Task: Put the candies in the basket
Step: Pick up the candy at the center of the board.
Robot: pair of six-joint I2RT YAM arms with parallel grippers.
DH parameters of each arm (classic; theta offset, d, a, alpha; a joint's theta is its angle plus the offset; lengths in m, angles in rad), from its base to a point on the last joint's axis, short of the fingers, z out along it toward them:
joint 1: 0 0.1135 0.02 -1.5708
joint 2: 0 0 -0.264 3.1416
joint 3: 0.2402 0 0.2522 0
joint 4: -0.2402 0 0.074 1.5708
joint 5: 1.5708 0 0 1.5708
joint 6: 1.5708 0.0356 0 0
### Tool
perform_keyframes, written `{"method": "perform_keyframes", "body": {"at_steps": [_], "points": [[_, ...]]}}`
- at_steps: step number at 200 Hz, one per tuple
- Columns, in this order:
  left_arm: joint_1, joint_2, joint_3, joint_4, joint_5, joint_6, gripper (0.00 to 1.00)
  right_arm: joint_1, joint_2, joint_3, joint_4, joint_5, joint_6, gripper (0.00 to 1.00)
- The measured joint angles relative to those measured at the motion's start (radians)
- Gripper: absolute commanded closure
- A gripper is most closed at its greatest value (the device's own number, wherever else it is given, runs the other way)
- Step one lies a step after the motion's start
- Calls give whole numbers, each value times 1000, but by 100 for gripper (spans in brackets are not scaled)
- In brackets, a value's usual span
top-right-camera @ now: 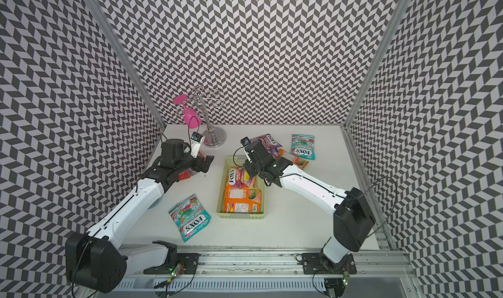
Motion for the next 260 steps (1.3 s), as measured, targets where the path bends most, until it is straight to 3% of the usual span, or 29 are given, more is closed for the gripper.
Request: {"method": "perform_keyframes", "body": {"at_steps": [44, 79, 110, 133, 182, 260], "points": [[0, -145, -30, -42, 86, 16, 1, -80, -55, -66, -21, 66, -13, 51], [0, -380, -183, -50, 237, 77, 1, -104, -93, -121, -12, 127, -30, 33], [42, -549, -302, -18, 321, 137, 1, -128, -136, -205, 21, 168, -42, 26], [94, -590, -321, -7, 364, 169, 1, -153, -147, -262, 56, 188, -54, 25], [117, -657, -381, -19, 550, 229, 1, -175, -131, -322, 135, 231, -142, 29], [133, -686, -364, -123, 629, 300, 1, -180, 142, -276, 188, 288, -169, 32]]}}
